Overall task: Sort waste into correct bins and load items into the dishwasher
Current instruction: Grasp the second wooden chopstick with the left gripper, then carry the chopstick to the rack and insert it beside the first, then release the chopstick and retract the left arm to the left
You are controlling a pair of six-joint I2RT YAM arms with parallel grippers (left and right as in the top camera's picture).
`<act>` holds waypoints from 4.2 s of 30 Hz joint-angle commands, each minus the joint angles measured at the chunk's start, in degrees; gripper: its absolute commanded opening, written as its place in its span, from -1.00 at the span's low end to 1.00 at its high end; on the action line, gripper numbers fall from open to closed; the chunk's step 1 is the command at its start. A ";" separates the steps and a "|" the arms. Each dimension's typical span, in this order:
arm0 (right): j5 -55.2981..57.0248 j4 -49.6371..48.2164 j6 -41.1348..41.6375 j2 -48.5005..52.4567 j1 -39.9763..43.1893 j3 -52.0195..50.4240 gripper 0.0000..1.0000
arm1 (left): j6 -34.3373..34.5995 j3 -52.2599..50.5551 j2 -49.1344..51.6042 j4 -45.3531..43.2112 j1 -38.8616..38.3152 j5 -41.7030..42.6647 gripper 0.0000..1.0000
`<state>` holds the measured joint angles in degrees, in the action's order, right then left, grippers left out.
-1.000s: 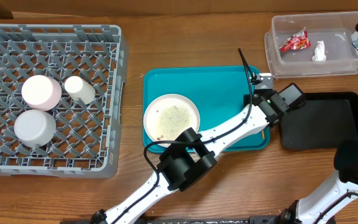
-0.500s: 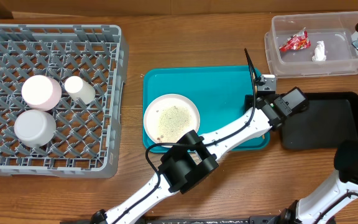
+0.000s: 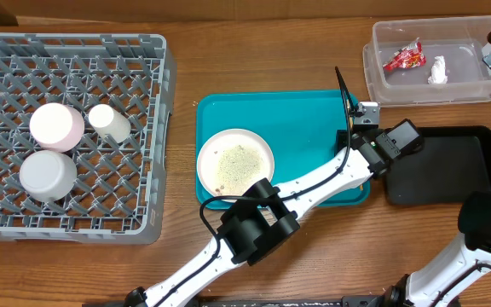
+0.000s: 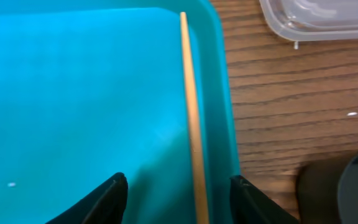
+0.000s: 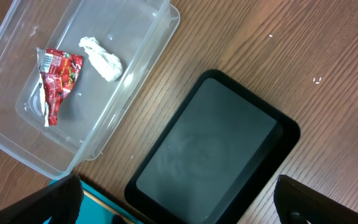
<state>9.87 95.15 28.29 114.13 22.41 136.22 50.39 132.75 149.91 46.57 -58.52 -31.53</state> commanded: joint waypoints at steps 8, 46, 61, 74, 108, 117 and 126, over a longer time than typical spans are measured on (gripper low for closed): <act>0.42 -0.33 0.26 -1.40 -0.07 1.40 1.00 | -0.55 0.48 3.58 -0.09 0.11 1.33 0.09; 0.42 -0.33 0.26 -1.40 -0.07 1.40 1.00 | -28.89 0.50 -27.04 32.35 19.61 17.31 -0.92; 0.42 -0.33 0.26 -1.40 -0.07 1.40 1.00 | -46.29 0.50 -29.55 40.74 50.73 30.12 -0.92; 0.42 -0.33 0.24 -1.40 -0.07 1.40 1.00 | -54.07 0.37 -26.40 35.76 61.22 38.69 -0.92; 0.42 -0.33 0.26 -1.40 -0.07 1.40 1.00 | -46.12 3.93 -16.85 36.74 63.76 35.60 1.00; 0.42 -0.33 0.26 -1.40 -0.07 1.40 1.00 | -28.48 16.28 -24.06 42.58 71.43 35.58 1.00; 0.42 -0.33 0.26 -1.40 -0.07 1.40 1.00 | -28.72 16.70 -28.94 45.40 81.81 34.53 1.00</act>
<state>9.85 95.11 28.27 114.13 22.41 136.22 20.03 148.92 121.21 90.48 21.41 4.21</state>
